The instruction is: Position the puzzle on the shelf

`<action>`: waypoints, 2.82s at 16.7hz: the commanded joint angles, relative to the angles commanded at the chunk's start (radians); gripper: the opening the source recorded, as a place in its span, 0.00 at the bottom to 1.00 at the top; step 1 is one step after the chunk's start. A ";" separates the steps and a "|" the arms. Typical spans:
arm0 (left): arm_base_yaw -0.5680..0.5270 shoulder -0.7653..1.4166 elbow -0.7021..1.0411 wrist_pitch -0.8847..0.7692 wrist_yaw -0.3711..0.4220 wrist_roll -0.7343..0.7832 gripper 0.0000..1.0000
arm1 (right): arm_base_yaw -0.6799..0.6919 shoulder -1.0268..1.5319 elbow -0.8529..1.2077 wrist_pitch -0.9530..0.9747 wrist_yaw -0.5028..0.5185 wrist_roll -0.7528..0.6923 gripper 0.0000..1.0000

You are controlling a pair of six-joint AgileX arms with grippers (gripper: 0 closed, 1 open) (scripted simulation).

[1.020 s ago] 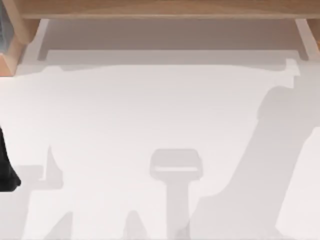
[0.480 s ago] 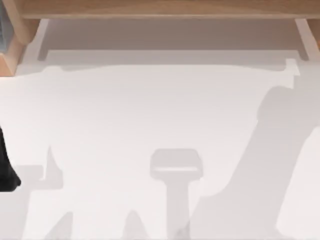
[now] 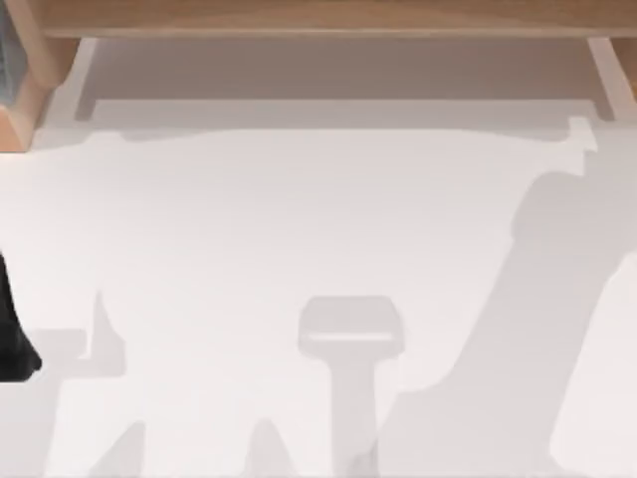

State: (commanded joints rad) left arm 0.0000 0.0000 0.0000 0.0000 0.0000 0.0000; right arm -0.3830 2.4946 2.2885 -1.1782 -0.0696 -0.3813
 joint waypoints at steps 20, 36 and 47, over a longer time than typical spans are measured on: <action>0.000 0.000 0.000 0.000 0.000 0.000 1.00 | 0.026 0.011 0.144 -0.188 0.070 -0.043 0.00; 0.000 0.000 0.000 0.000 0.000 0.000 1.00 | 0.016 -0.101 -0.046 0.032 0.095 -0.024 0.00; 0.000 0.000 0.000 0.000 0.000 0.000 1.00 | 0.161 -0.632 -0.801 0.764 0.402 -0.003 0.00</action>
State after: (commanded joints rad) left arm 0.0000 0.0000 0.0000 0.0000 0.0000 0.0000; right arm -0.2223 1.8625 1.4873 -0.4138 0.3325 -0.3840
